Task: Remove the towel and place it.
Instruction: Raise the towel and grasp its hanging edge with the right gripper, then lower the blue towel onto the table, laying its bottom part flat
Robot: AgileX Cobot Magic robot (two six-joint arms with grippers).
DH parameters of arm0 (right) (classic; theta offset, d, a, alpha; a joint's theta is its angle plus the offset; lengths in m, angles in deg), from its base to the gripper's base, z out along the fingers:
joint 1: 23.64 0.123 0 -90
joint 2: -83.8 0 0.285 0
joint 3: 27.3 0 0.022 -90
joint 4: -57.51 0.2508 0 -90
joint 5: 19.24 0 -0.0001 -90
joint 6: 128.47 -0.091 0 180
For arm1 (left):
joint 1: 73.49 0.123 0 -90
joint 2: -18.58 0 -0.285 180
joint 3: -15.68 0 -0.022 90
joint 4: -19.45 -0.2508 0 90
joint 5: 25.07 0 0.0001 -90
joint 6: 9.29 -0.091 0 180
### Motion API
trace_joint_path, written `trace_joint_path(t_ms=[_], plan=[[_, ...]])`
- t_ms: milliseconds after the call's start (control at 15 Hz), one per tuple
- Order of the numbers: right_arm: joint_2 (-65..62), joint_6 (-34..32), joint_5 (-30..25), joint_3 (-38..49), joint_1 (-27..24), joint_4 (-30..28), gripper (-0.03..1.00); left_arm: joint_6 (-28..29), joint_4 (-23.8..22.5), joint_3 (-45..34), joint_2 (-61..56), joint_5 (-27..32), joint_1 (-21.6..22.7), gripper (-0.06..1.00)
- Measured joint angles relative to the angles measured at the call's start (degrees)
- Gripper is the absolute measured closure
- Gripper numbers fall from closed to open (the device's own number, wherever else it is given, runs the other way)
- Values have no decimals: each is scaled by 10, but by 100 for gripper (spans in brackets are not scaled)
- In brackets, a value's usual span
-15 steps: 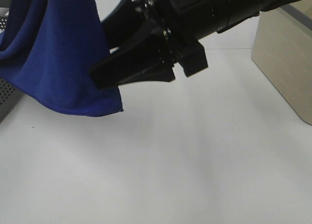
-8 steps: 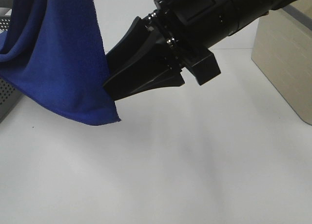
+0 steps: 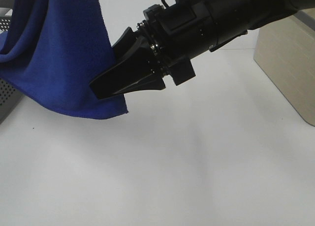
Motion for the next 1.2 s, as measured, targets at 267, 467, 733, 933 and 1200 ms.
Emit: trace_joint_path(t_ms=[267,467,733,933,1200], plan=[[41,2,1,0,0,4,36,0,-3,0,0,0,0,94],[60,3,1,0,0,4,35,5,-11,0,0,0,0,94],[62,-29,2,0,0,56,29,38,-17,0,0,0,0,94],[62,-49,19,0,0,70,29,43,-17,0,0,0,0,94],[62,-42,49,0,0,30,47,44,-17,0,0,0,0,94]])
